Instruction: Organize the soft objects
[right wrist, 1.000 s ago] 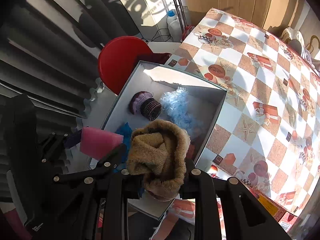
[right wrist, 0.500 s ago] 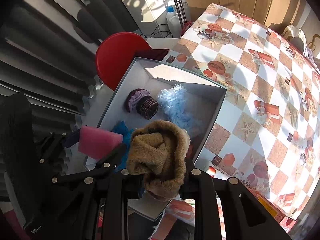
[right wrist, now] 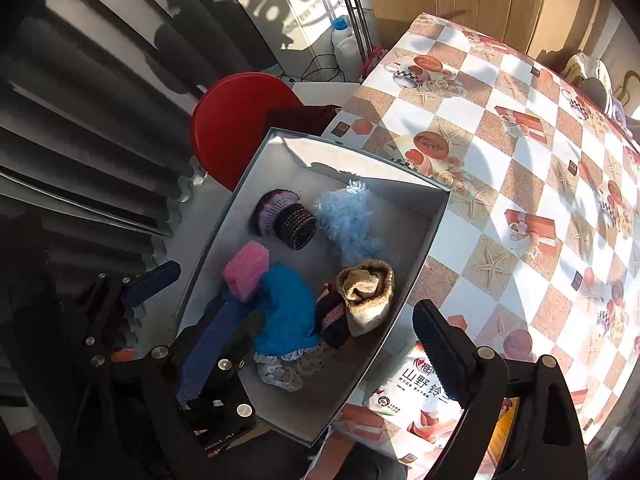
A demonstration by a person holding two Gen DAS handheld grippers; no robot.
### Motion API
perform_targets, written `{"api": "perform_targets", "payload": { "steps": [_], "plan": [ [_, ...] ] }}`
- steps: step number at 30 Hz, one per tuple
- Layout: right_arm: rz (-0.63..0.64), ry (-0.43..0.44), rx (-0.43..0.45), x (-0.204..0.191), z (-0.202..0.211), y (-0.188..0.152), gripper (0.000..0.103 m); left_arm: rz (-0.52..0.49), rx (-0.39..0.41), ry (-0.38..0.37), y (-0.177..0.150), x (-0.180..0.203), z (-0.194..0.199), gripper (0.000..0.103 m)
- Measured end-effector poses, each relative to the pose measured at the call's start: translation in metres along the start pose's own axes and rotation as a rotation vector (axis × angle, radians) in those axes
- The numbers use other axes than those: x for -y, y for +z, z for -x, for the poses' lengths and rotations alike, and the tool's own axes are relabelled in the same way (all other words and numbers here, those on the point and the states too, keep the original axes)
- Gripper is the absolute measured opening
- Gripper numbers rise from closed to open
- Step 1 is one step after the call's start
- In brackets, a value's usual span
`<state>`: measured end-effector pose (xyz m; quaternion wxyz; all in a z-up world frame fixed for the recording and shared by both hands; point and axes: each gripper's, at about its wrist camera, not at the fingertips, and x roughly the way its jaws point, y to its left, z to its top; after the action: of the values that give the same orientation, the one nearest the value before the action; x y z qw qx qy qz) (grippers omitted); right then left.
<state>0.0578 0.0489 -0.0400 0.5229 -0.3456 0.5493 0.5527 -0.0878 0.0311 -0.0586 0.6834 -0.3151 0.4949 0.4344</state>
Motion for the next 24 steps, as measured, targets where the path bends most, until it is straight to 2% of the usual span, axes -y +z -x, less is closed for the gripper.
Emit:
{"api": "perform_targets", "payload": {
  "steps": [1,4,7,11,18,24],
  "plan": [
    [-0.002,-0.006,-0.004,0.001,0.001,0.0,0.103,-0.004,0.01,0.012,0.001,0.0,0.003,0.087],
    [-0.008,-0.038,0.008,0.001,0.01,-0.003,0.103,-0.017,0.025,0.058,0.001,0.0,0.014,0.087],
    [-0.011,-0.077,0.025,-0.001,0.021,-0.01,0.103,-0.024,-0.017,0.016,0.0,-0.001,0.018,0.087],
    [-0.05,-0.158,0.04,-0.001,0.03,-0.022,0.103,-0.029,-0.039,0.028,-0.007,0.001,0.025,0.087],
    [-0.085,-0.188,0.017,0.002,0.027,-0.027,0.103,-0.038,-0.049,0.048,-0.016,0.001,0.029,0.087],
    [-0.058,-0.202,-0.006,-0.007,0.021,-0.032,0.103,-0.035,-0.059,0.046,-0.018,-0.001,0.028,0.087]
  ]
}}
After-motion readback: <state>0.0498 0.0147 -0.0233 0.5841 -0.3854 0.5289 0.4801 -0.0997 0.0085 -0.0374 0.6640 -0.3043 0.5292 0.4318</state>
